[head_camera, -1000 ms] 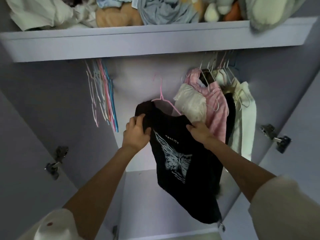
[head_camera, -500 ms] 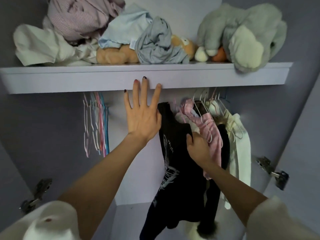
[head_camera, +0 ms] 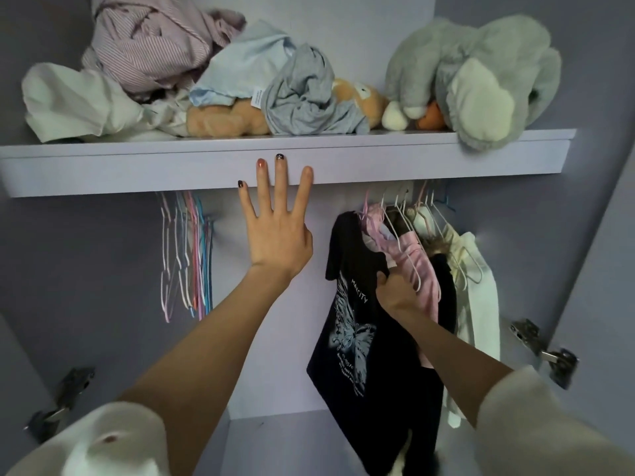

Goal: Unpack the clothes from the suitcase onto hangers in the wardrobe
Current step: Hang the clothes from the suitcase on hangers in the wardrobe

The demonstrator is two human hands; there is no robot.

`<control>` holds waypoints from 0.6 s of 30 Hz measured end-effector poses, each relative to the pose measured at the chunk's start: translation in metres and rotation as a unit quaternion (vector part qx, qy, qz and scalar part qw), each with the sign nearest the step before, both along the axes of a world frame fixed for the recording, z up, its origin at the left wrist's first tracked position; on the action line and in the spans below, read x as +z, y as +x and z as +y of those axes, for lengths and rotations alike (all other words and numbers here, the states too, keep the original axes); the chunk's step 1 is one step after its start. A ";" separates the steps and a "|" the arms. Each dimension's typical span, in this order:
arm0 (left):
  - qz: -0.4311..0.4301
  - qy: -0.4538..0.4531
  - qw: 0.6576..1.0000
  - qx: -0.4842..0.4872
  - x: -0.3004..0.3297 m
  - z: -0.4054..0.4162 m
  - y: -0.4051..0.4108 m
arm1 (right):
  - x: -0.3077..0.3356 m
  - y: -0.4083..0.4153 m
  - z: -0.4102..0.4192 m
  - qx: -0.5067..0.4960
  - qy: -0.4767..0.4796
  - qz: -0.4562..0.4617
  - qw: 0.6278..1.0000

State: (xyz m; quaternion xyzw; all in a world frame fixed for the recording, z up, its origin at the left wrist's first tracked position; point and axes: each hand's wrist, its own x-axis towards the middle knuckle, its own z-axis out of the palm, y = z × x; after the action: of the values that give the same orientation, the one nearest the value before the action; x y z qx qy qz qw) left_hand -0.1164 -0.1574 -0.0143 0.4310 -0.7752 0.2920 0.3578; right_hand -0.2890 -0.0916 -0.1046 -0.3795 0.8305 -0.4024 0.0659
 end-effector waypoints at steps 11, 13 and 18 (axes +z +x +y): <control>-0.005 0.228 0.972 -0.057 -0.049 0.058 0.043 | -0.006 0.054 0.064 0.021 0.077 0.212 0.974; -0.007 0.277 0.960 -0.045 -0.074 0.073 0.060 | -0.020 0.072 0.078 0.065 0.047 0.203 0.976; 0.036 0.415 0.909 0.023 -0.157 0.127 0.111 | -0.080 0.120 0.122 0.203 0.039 0.079 0.975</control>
State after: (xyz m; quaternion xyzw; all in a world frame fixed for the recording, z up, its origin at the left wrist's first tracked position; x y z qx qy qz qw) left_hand -0.0059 -0.0302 -0.1711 0.5685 -0.8030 -0.0636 0.1673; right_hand -0.1688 0.0303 -0.1845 -0.5676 0.7541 -0.3163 0.0949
